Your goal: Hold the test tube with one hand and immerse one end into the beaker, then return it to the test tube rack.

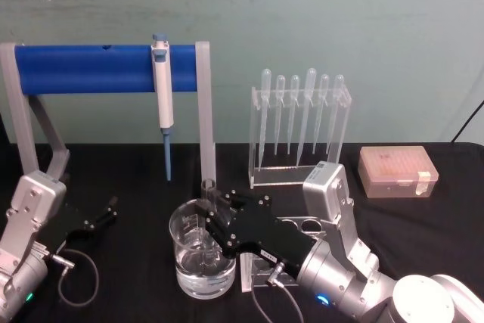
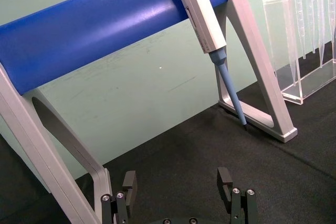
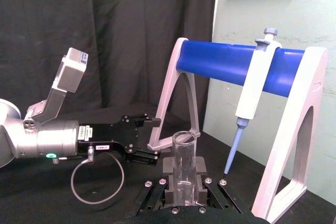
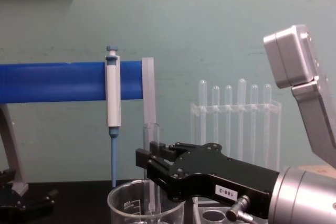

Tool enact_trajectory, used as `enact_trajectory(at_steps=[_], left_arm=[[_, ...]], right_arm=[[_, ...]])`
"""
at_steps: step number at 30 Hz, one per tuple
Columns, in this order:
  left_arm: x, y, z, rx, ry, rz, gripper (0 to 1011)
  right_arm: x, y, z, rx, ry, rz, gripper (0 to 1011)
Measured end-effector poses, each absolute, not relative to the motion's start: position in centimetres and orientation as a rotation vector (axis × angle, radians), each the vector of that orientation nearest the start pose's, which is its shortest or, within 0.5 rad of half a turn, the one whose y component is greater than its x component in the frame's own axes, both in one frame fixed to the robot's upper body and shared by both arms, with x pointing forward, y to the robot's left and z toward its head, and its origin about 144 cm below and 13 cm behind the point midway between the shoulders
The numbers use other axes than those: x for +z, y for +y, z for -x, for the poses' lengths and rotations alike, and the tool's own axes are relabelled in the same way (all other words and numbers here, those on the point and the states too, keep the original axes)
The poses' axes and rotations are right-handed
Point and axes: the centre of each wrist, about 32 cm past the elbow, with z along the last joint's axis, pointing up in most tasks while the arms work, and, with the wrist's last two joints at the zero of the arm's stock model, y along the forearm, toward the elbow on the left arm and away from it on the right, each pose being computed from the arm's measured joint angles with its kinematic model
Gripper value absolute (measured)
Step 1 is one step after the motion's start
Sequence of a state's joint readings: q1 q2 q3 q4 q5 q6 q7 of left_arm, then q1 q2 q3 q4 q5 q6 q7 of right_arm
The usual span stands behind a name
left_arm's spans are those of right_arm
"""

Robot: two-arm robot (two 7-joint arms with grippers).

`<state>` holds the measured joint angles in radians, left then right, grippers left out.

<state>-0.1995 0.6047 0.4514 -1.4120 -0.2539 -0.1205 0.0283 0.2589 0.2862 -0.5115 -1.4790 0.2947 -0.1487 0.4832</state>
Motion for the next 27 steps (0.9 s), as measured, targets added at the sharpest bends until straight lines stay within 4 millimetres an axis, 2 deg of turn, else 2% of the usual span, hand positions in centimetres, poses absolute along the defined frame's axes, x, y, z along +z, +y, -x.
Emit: enact_trajectory(at_steps=[27], left_arm=[[113.98,30.97,-48.86,1.248,-0.285,-0.305,1000]], right_arm=[[116.75,-16.66,-49.81,-0.623,-0.166,-0.052,226]])
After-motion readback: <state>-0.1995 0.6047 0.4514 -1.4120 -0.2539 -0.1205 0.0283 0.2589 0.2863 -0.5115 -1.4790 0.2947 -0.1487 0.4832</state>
